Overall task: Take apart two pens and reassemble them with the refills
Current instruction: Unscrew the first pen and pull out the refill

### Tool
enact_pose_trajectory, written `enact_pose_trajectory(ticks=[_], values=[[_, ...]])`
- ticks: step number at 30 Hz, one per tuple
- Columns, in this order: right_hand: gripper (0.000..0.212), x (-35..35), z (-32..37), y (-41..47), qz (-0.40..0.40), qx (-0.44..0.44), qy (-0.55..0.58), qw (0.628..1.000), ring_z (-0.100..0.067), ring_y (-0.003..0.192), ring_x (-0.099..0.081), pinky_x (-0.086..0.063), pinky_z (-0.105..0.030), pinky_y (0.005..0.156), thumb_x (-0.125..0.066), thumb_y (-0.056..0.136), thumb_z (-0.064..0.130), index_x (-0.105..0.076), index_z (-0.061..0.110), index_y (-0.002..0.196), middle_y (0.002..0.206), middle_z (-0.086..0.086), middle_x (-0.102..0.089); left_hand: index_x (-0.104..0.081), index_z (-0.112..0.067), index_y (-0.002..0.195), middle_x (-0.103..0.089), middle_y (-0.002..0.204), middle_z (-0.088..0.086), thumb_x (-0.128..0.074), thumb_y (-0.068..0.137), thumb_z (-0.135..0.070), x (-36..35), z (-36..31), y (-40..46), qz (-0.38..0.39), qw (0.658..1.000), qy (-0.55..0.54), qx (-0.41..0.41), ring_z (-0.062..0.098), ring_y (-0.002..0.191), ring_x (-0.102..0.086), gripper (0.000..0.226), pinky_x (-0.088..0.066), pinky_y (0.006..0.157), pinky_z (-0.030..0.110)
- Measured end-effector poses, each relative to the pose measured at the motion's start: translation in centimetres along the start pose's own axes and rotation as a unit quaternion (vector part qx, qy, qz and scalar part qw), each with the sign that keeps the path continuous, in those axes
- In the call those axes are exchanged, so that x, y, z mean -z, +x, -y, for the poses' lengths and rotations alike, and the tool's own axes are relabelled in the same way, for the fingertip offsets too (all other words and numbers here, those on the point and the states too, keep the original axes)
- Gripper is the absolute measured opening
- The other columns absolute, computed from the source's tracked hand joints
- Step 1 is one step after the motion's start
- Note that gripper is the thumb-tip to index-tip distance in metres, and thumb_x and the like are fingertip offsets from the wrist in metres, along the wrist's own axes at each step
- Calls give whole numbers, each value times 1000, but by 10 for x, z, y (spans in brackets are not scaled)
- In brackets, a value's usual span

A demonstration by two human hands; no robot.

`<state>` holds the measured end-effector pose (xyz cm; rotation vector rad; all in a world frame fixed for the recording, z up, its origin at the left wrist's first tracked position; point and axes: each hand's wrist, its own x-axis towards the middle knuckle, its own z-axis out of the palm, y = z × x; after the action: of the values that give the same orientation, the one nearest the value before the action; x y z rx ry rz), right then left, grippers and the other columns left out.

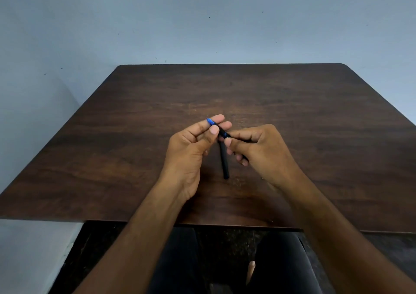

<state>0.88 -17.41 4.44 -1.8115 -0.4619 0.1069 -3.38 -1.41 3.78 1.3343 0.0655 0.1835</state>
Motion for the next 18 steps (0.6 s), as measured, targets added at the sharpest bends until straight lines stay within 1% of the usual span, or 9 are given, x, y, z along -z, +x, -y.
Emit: enact_pose_trajectory(ticks=[3, 6, 8, 11, 13, 14, 16, 17, 18], values=[[15, -2, 0, -2, 2, -2, 17, 1000, -11, 57, -59, -46, -25, 56, -69, 94, 16, -82, 19, 89, 71, -8, -74, -74, -14, 109, -77, 106, 5, -72, 84, -24, -1, 2, 1, -39, 999, -13, 1, 6, 92, -68, 27, -40, 69, 25], [16, -3, -1, -3, 6, -3, 15, 1000, -7, 57, -59, -45, -20, 55, -69, 94, 15, -82, 23, 90, 71, -4, -75, -78, -13, 95, -77, 102, 5, -79, 72, -31, -2, 4, 4, -77, 997, -18, 8, 8, 94, -69, 29, -38, 72, 30], [15, -3, -1, -2, 6, -4, 14, 1000, -7, 57, -59, -45, -20, 55, -70, 94, 15, -82, 23, 90, 71, -3, -75, -78, -14, 88, -78, 97, 6, -82, 66, -33, -2, 5, 6, -95, 995, -19, 13, 8, 87, -67, 29, -37, 70, 30], [14, -3, -2, -2, 4, -5, 13, 1000, -8, 57, -59, -45, -22, 55, -70, 93, 15, -82, 22, 90, 70, -2, -74, -74, -7, 87, -76, 83, 5, -85, 60, -38, -6, 5, 7, -107, 994, -28, 7, 6, 67, -58, 42, -37, 66, 28], [14, -3, -2, -2, 5, -3, 13, 1000, -8, 56, -59, -45, -22, 55, -70, 93, 16, -82, 21, 91, 69, -4, -74, -72, -6, 93, -75, 77, -2, -83, 60, -42, -8, 4, 6, -96, 995, -22, -6, 1, 62, -59, 50, -39, 74, 29], [13, -3, -2, -1, 5, -2, 12, 1000, -9, 56, -59, -45, -23, 55, -69, 93, 17, -82, 20, 91, 69, -5, -74, -72, -9, 98, -76, 81, -5, -80, 65, -43, -8, 4, 6, -81, 997, -17, -10, 0, 66, -62, 49, -39, 77, 29], [13, -2, -3, -1, 4, -1, 6, 1000, -10, 57, -59, -45, -25, 56, -69, 93, 18, -82, 18, 90, 69, -9, -73, -70, -16, 114, -76, 105, -4, -71, 80, -40, -5, 3, 4, -36, 999, -6, -9, 4, 86, -65, 42, -38, 76, 29], [13, -1, -4, 0, 2, -2, 3, 1000, -10, 57, -59, -45, -26, 57, -69, 93, 18, -81, 18, 90, 69, -9, -73, -68, -19, 120, -74, 114, -3, -67, 87, -36, -3, 3, 3, -17, 1000, 0, -8, 6, 93, -65, 38, -38, 75, 29], [13, -1, -4, 0, 0, -4, 1, 1000, -9, 57, -59, -45, -26, 57, -69, 93, 18, -82, 18, 90, 69, -7, -73, -68, -20, 122, -73, 117, -1, -63, 91, -31, 0, 3, 2, -6, 1000, 4, -8, 7, 97, -64, 33, -37, 75, 30]])
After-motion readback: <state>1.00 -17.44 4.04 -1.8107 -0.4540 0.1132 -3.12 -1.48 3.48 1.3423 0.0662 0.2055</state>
